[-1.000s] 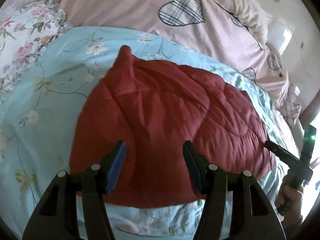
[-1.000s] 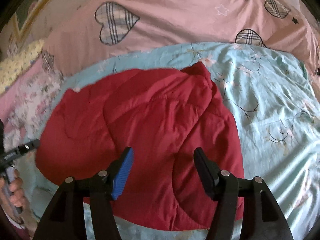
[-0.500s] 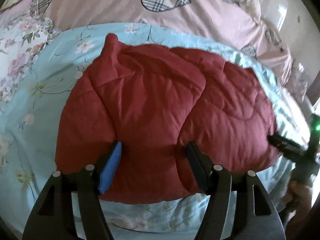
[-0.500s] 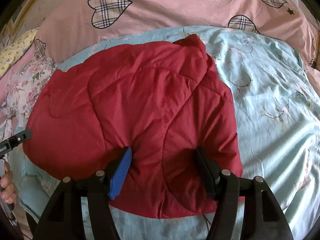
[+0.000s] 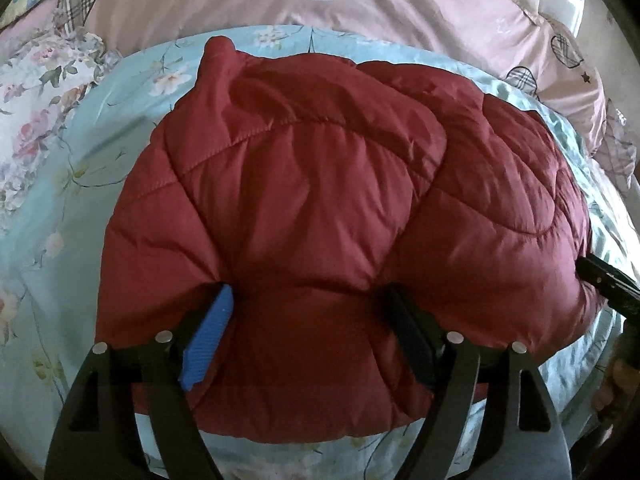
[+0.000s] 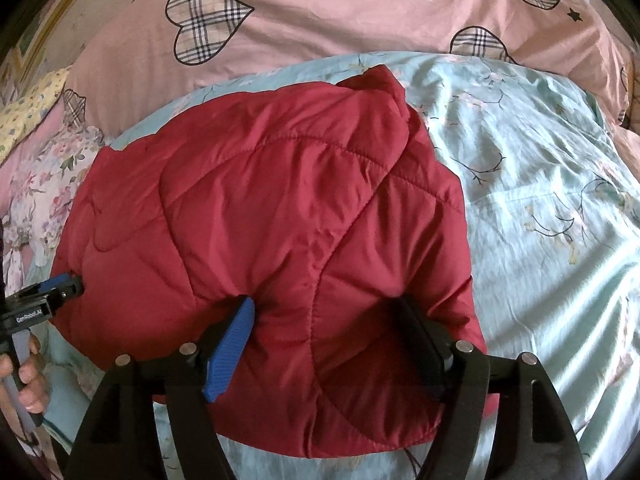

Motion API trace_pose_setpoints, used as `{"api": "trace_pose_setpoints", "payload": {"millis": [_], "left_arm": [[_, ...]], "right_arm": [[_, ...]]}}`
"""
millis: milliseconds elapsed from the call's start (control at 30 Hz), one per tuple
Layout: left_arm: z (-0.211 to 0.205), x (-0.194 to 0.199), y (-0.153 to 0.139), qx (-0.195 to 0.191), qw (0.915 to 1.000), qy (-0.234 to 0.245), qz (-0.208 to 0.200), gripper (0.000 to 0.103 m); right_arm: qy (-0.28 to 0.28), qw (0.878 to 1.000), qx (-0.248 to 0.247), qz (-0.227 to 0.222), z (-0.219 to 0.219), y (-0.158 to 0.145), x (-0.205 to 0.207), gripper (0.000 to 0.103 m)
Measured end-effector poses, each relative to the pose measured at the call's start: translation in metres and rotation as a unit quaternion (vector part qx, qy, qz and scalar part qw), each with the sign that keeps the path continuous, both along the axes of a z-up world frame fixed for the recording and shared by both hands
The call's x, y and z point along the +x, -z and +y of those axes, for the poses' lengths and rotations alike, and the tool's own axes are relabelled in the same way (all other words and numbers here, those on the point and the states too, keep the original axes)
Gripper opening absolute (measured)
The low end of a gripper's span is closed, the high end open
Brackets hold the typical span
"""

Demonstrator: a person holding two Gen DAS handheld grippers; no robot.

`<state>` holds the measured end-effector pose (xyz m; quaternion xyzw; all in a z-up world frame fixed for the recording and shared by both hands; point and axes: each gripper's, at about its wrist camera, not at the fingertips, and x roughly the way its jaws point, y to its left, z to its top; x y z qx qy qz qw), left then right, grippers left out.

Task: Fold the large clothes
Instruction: 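Press and smooth the folded coat flat with both tools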

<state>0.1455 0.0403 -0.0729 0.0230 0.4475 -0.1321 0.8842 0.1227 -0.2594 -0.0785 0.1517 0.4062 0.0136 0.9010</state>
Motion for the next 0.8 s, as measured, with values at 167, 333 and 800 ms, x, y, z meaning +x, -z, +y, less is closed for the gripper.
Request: {"api": "trace_pose_setpoints", "payload": {"millis": [167,333,800], "left_arm": [[-0.001,0.000,0.000,0.000,1.0000,-0.006,0.000,0.081],[-0.002,0.000,0.000,0.003,1.0000,-0.008,-0.001,0.081],[-0.006,-0.002,-0.005,0.016,0.9996,-0.023,-0.001,0.080]], "right_arm": [[-0.008,0.999,-0.006,-0.052,0.016,-0.034,-0.017,0.074],[-0.058,0.997,-0.010,-0.053,0.047,-0.042,-0.012,0.075],[-0.029,0.998,-0.046,-0.015,0.048,-0.004,0.016,0.076]]}}
